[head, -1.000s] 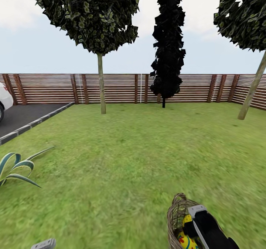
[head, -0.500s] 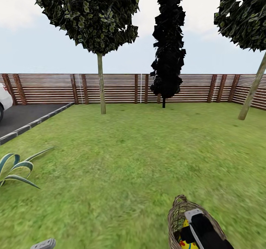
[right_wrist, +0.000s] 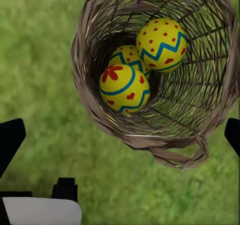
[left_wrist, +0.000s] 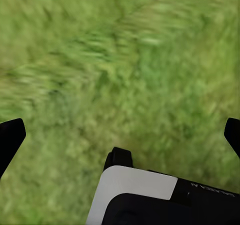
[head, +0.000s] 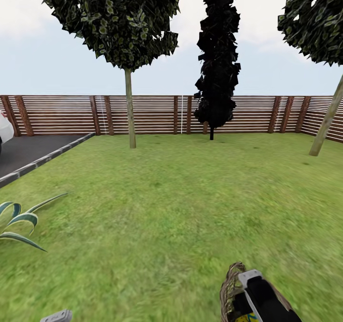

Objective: Take the three Easter eggs out of the wicker basket on the lawn in the garden, then place them on the lawn next to a single tree (choose any tree) so that all three eggs are next to the same tree and none are left in the basket.

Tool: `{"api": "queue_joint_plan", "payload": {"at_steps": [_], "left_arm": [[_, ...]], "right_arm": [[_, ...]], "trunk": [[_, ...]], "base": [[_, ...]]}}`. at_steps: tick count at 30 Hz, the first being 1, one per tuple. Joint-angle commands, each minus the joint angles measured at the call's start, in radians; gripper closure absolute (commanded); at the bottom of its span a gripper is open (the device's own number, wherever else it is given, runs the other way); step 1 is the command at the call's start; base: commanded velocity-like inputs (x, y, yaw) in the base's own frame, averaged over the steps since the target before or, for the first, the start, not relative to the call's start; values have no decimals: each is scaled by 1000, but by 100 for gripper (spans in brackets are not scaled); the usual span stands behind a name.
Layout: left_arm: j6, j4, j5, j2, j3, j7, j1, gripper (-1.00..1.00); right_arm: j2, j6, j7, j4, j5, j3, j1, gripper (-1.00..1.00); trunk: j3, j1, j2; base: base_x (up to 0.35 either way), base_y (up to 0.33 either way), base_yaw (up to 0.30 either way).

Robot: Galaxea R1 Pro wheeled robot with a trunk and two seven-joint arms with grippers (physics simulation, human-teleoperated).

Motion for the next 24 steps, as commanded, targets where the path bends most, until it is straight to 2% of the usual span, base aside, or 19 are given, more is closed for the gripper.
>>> {"api": "queue_joint_plan", "payload": {"at_steps": [1,4,6,7,8,11,15,24], "left_arm": [[4,-1,3,0,1,0,0,-100],[4,6,1,-1,-1,0,0,-100],[4,13,-1,-1,-2,1,0,-100],[4,15,-1,-1,-3,1,0,-100],[4,18,-2,-2,-4,2,0,-100],[4,20,-2,-3,-5,2,0,-100],[3,21,-2,-3,-5,2,0,-100],[2,22,-2,-5,-6,2,0,-100]], "right_arm": [[-4,3,1,-1,6,3,-1,-100],[-18,-24,4,-1,12,4,-1,-100],[-35,-39,4,2,26,19,-1,-100],[-46,-44,5,8,36,38,-1,-100],[-62,-51,5,19,47,74,-1,-100],[-79,-65,5,33,57,135,-1,-100],[-84,-76,5,41,60,163,-1,-100],[-70,-80,6,43,54,172,-1,-100]], "trunk": [[-1,0,-1],[-1,0,-1],[-1,0,-1],[-1,0,-1],[-1,0,-1],[-1,0,-1],[-1,0,-1],[-1,0,-1]], "base": [[40,0,0],[18,0,0],[6,0,0],[3,0,0],[1,0,0],[0,0,0],[0,0,0],[0,0,0]]}}
